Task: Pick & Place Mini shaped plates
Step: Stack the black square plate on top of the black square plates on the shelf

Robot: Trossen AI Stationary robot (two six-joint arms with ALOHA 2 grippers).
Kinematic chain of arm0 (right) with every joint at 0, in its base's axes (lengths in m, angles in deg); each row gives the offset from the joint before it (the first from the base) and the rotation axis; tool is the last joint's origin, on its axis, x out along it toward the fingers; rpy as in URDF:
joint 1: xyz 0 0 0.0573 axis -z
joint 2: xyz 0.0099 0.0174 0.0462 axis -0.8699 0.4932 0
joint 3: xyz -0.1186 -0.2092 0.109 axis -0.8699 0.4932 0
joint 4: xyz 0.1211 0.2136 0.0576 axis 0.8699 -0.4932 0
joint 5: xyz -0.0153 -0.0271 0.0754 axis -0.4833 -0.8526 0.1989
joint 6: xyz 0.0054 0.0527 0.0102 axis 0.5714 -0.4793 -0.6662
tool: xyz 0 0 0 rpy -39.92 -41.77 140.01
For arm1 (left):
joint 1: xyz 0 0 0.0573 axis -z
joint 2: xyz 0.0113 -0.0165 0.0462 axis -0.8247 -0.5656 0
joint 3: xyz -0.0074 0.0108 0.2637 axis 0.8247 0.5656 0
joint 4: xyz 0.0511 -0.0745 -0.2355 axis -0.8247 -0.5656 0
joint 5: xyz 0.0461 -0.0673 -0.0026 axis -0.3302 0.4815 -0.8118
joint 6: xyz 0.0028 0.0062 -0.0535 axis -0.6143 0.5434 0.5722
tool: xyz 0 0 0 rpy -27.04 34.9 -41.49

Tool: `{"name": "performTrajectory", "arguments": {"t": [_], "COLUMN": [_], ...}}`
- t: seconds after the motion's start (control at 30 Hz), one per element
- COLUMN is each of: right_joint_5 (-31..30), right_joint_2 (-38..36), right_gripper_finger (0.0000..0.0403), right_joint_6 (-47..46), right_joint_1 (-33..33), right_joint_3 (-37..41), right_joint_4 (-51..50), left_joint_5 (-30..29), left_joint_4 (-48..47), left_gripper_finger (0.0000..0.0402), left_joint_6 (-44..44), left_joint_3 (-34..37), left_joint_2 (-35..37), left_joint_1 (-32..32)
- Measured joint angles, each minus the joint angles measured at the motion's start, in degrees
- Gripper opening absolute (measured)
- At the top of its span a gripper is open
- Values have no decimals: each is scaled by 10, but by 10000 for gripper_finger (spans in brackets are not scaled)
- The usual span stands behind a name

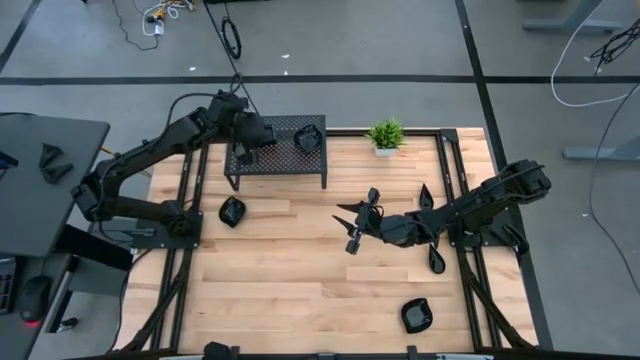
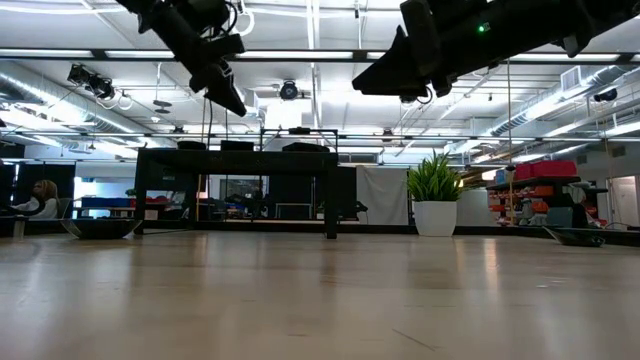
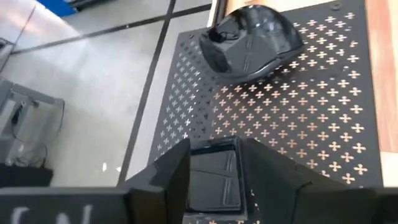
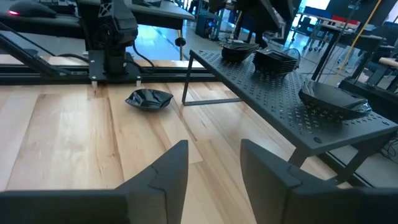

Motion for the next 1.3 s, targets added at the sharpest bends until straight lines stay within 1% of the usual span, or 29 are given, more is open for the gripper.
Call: {"name": "performTrajectory", "arguments": {"t": [0.1,0.3,0.33,0.6,0.77,0.97,1.1,1.3], "right_joint_5": [0,0,0,0,0,0,0,0], "right_joint_2": [0,0,0,0,0,0,0,0], "right_gripper_finger": [148,148,148,148,148,148,148,148], "right_joint_6": [0,0,0,2,2,2,0,0], "right_joint_1": [0,0,0,1,1,1,1,1], "right_joint_3": [0,0,0,0,0,0,0,0], "right_joint_4": [0,4,4,3,3,3,2,2], "left_joint_5": [0,0,0,-18,-20,-20,-22,-60], "left_joint_4": [2,5,5,13,16,15,15,4], "left_gripper_finger": [123,22,12,12,4,14,12,9], "left_joint_6": [29,58,59,54,43,-10,-21,-16], "left_joint_3": [1,1,1,1,1,1,1,-7], "left_joint_2": [-4,-44,-53,-99,-101,-100,-100,-100], "left_joint_1": [-6,-15,-15,-13,-4,20,31,33]}}
